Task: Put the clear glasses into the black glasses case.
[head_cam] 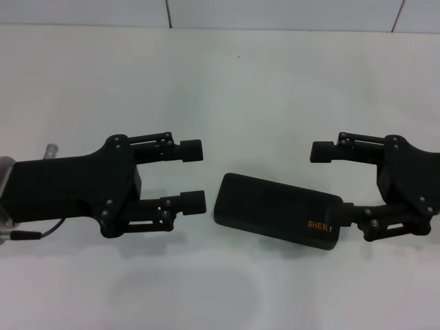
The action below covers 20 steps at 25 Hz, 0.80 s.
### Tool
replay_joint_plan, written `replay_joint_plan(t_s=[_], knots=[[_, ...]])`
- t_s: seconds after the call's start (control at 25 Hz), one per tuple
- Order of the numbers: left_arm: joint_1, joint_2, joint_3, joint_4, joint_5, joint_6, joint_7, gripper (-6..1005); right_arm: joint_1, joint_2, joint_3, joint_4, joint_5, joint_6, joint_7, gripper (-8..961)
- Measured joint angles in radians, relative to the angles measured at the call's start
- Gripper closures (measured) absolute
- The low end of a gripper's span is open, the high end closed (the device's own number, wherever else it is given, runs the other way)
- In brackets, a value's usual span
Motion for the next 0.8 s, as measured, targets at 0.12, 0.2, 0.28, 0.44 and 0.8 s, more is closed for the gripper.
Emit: replay_joint_plan(t_s=[0.12,0.2,0.28,0.44,0.8], knots=[[0.001,0.000,0.000,-0.007,0.000,0.000,0.000,291,0.000,0.000,-0.015,0.000,0.005,0.000,0.000,70],[0.001,0.000,0.000,-0.008,0.000,-0.001,0.000,292,0.000,0.000,-0.020,0.000,0.010,0.000,0.000,70],[0.002,0.000,0.000,-0.008,0.000,-0.001,0.000,292,-0.001,0.000,-0.025,0.000,0.013,0.000,0.000,70],[0.004,0.000,0.000,-0.008,0.000,-0.001,0.000,293,-0.002,0.000,-0.031,0.000,0.016,0.000,0.000,70],[0.014,-0.002,0.000,-0.010,0.000,0.000,-0.001,294,-0.007,0.000,-0.044,0.000,0.026,-0.008,0.000,70]])
